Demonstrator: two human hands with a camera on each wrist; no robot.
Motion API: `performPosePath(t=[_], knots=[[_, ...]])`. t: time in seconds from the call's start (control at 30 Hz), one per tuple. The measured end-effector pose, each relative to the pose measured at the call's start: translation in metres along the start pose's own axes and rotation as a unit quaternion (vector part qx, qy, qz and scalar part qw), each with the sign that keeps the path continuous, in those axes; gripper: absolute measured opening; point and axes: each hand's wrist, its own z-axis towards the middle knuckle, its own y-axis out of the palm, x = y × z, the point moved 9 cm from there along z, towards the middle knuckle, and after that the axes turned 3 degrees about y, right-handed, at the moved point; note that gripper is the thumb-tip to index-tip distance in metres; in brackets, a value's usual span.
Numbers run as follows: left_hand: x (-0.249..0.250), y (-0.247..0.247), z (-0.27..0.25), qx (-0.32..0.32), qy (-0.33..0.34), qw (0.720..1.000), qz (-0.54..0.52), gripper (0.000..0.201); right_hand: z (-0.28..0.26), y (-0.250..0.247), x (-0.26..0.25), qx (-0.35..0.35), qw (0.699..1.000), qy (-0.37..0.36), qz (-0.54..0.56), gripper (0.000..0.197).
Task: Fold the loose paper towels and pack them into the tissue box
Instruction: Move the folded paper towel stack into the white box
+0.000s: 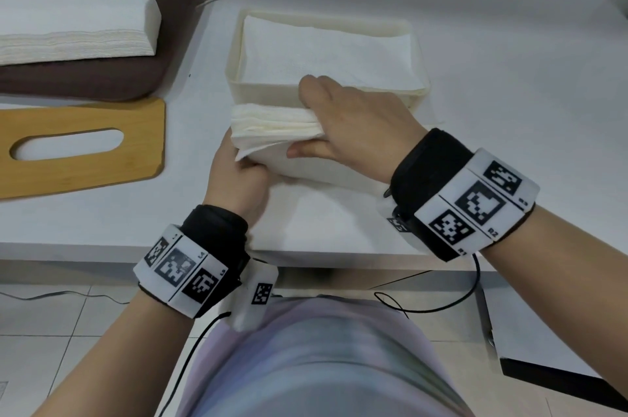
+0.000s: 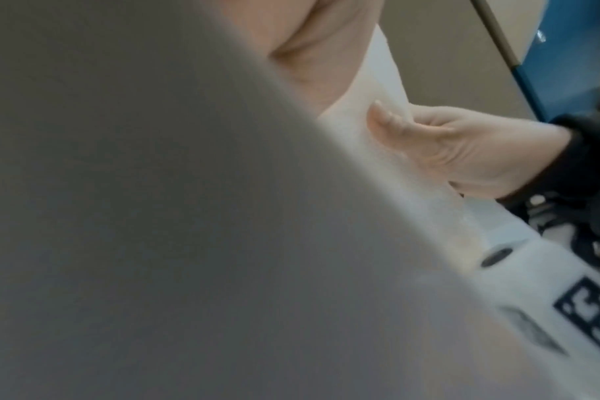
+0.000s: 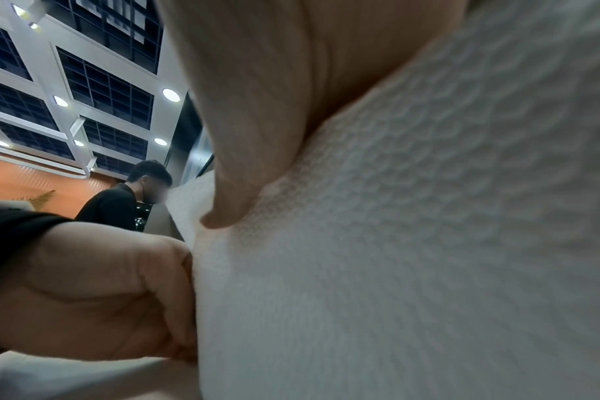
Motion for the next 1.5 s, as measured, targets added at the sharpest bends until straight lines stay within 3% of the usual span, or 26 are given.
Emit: performPosePath(t=[0.13,0.27,0.33,0.43,0.5,0.57,0.63,0.7,0.77,0.83,0.87,0.93,1.03,1.07,1.17,1.27,1.43,1.5], knots=[[-0.001,-0.008,-0.002,-0.002,-0.065,0.984,-0.168,0.038,0.001,-0.007,0.001,-0.005,0.999,-0.008,0.046,0.038],[0.030,-0.003,-0.006,-0.092,0.003,0.989,-0.117,0.037,0.005,-0.011,0.005,-0.038,0.995,-0.007,0.094,0.040],[0.039,-0.002,-0.008,-0.112,0.011,0.987,-0.114,0.025,0.006,-0.011,0.010,-0.054,0.988,0.002,0.143,0.041],[0.047,-0.010,-0.009,-0.097,0.025,0.989,-0.108,0.021,0.002,-0.008,0.019,-0.100,0.967,0.018,0.234,0.040],[0.053,-0.020,-0.007,-0.073,0.016,0.987,-0.142,0.025,-0.007,-0.008,0.032,-0.126,0.963,0.030,0.238,0.046],[0.056,-0.033,-0.004,-0.049,0.002,0.981,-0.187,0.034,-0.015,-0.015,0.051,-0.115,0.956,0.051,0.265,0.043],[0.065,-0.044,0.000,-0.030,-0.003,0.980,-0.197,0.029,-0.022,-0.024,0.072,-0.077,0.911,0.093,0.394,0.038],[0.073,-0.051,0.007,-0.015,-0.004,0.981,-0.192,0.024,-0.025,-0.024,0.089,-0.026,0.811,0.130,0.570,0.040],[0.081,-0.050,0.017,-0.009,-0.006,0.982,-0.187,0.018,-0.025,-0.017,0.099,0.020,0.719,0.164,0.675,0.039],[0.085,-0.042,0.029,-0.015,-0.014,0.985,-0.170,0.013,-0.021,-0.012,0.110,0.070,0.681,0.214,0.696,0.024],[0.086,-0.038,0.037,-0.015,-0.022,0.987,-0.158,0.012,-0.018,-0.015,0.116,0.099,0.685,0.235,0.682,0.019],[0.086,-0.032,0.060,-0.013,-0.029,0.992,-0.120,0.021,-0.009,-0.030,0.129,0.152,0.726,0.255,0.621,0.021],[0.094,-0.024,0.088,0.009,-0.008,1.000,-0.013,0.077,0.006,-0.046,0.143,0.182,0.795,0.273,0.510,0.039],[0.094,-0.021,0.095,0.015,0.005,0.999,0.035,0.085,0.011,-0.046,0.145,0.180,0.813,0.274,0.482,0.044],[0.092,-0.008,0.100,0.012,0.059,0.983,0.176,0.074,0.023,-0.032,0.142,0.139,0.862,0.265,0.409,0.054],[0.082,0.004,0.105,-0.026,0.063,0.962,0.264,0.061,0.026,-0.018,0.135,0.091,0.910,0.261,0.308,0.046],[0.071,0.016,0.104,-0.101,0.026,0.902,0.420,0.049,0.024,-0.004,0.127,-0.004,0.950,0.257,0.176,0.043],[0.076,0.021,0.100,-0.118,0.072,0.868,0.477,0.044,0.025,-0.009,0.124,-0.001,0.971,0.229,0.070,0.039]])
